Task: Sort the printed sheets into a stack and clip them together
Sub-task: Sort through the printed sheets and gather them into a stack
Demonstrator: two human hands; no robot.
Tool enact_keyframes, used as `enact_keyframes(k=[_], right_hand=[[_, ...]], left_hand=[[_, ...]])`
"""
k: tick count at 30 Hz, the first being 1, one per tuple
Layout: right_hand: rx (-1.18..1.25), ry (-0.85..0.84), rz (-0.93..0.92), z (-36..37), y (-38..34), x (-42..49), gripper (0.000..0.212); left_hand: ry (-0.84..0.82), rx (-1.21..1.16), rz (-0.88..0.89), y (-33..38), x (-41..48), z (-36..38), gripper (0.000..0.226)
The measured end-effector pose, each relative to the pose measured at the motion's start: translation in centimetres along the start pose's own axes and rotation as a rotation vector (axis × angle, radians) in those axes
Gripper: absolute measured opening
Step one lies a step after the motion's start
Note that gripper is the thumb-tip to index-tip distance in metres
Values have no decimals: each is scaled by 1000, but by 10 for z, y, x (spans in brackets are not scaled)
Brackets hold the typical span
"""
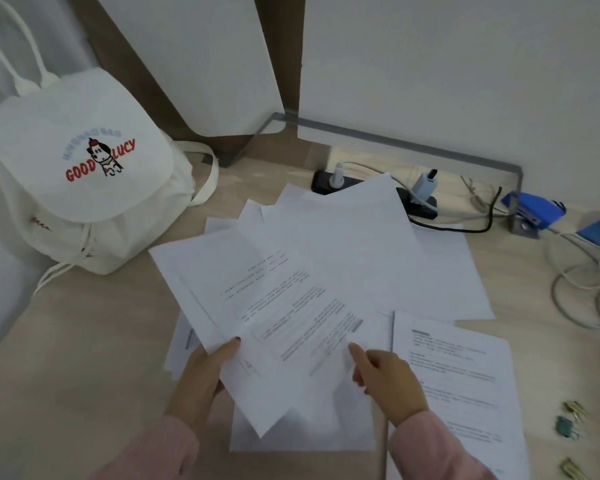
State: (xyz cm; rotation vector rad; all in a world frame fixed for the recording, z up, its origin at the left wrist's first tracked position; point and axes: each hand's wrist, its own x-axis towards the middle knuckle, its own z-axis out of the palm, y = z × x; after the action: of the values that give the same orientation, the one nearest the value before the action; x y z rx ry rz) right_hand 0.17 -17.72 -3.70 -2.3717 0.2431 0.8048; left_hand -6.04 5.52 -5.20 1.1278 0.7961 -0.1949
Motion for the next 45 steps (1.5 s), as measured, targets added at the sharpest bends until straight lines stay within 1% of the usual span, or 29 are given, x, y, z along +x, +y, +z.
enact_keyframes(k=[2,4,5,6,7,8,10,12,14,15,16,18,19,20,21,25,26,27,29,31,32,34,35,36,37,39,40,43,45], right_hand=[[245,-170,115,-9,1,-3,42],[602,-317,175,-8,-2,-5,36],[765,-343,168,-5,-4,-5,30],[889,-331,143,-1,-6,-3,23],[966,-288,111,2,-7,0,20],[1002,-229,80,6,-8,4,22],[990,-129,32,9,-10,12,34],[906,-42,30,6,-10,20,39],[802,36,65,-2,-6,28,32],[762,49,87,-6,-3,31,27],[715,51,113,-10,-1,33,27],[601,18,136,-18,0,37,24],[548,3,125,-20,0,38,17],[506,-7,102,-23,-3,39,10],[472,-20,72,-25,-6,39,5],[350,-157,-60,-29,-27,44,12],[321,-186,-88,-28,-32,45,13],[296,-213,-115,-26,-38,46,16],[249,-251,-177,-21,-47,48,30],[218,-280,-219,-16,-53,49,45],[218,-290,-239,-14,-56,49,45],[240,-284,-266,-11,-57,48,37],[250,-248,-266,-10,-55,51,30],[258,-181,-254,-7,-51,54,23],[249,-94,-223,-6,-46,58,21],[186,73,-134,-4,-34,67,26],[167,124,-86,-3,-29,71,31],[235,149,92,5,-17,84,45],[394,124,199,13,-16,88,48]], left_hand=[[-14,-60,39,4,2,3,38],[-23,-103,59,7,4,9,32],[-17,-111,57,9,4,14,27],[-14,-110,52,9,4,18,24],[-11,-96,41,8,5,20,25],[-17,-68,32,6,7,22,26],[-33,12,6,4,8,24,31],[-56,61,-9,8,9,23,33],[-32,30,27,14,13,15,46],[47,36,59,17,16,8,56],[168,103,91,21,20,1,65],[394,340,135,28,28,-14,82],[447,448,177,31,29,-17,84],[457,548,237,34,28,-20,82],[428,641,295,36,29,-20,79],[190,928,518,43,26,-17,63],[120,940,515,45,27,-16,56],[44,906,453,47,26,-15,46],[-103,786,259,51,24,-13,26],[-164,719,173,51,22,-16,18],[-173,695,155,49,22,-19,17],[-151,668,141,46,22,-26,15],[-123,649,142,44,22,-30,13],[-92,616,142,42,23,-34,12],[-55,575,137,41,23,-38,12],[28,489,122,41,23,-44,11],[64,454,115,40,24,-48,10],[153,392,75,35,27,-61,11],[187,369,35,28,27,-67,14]])
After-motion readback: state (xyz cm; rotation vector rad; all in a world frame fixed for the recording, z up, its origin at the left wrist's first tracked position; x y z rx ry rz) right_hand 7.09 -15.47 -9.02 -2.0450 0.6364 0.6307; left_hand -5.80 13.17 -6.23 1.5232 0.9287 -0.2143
